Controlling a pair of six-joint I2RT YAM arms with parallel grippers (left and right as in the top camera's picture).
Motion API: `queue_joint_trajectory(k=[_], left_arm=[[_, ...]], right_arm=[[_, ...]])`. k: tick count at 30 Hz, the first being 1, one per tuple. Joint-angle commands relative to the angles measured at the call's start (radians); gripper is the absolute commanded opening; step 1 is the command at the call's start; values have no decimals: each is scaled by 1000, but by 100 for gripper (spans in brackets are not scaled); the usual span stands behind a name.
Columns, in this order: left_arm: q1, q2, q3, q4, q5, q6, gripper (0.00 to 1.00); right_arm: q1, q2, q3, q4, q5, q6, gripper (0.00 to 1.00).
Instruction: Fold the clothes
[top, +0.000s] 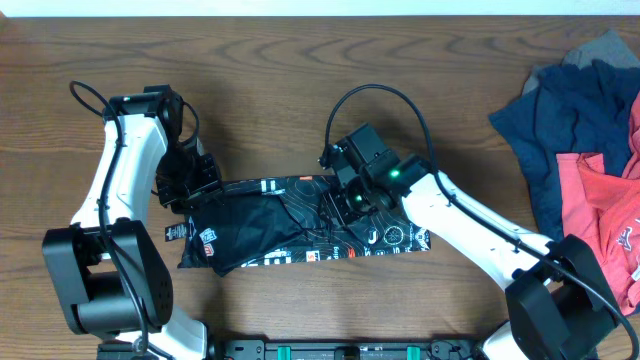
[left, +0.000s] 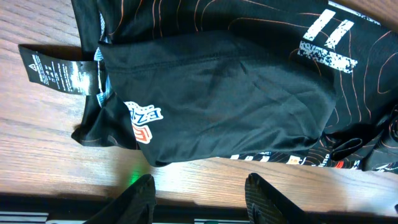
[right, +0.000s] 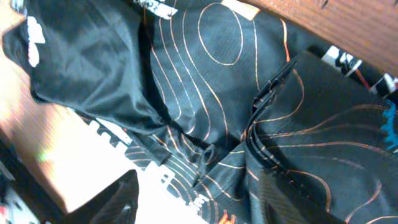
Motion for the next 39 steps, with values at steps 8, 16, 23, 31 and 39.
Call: queue_joint_trajectory(k=[8, 16, 23, 31, 39], left_arm=[[1, -19, -2, -5, 2, -9, 49], [1, -19, -2, 2, 2, -9, 49], [1, -19, -2, 2, 2, -9, 49], [1, -19, -2, -2, 2, -9, 49], [1, -19, -2, -2, 2, -9, 49]], right_arm=[[-16, 7, 8, -107, 410, 153, 60], [-14, 7, -77, -72, 274, 135, 55], [-14, 7, -130, -23, 216, 135, 44], [-14, 7, -130, -24, 208, 135, 38], [-13, 7, -131, -27, 208, 135, 34]])
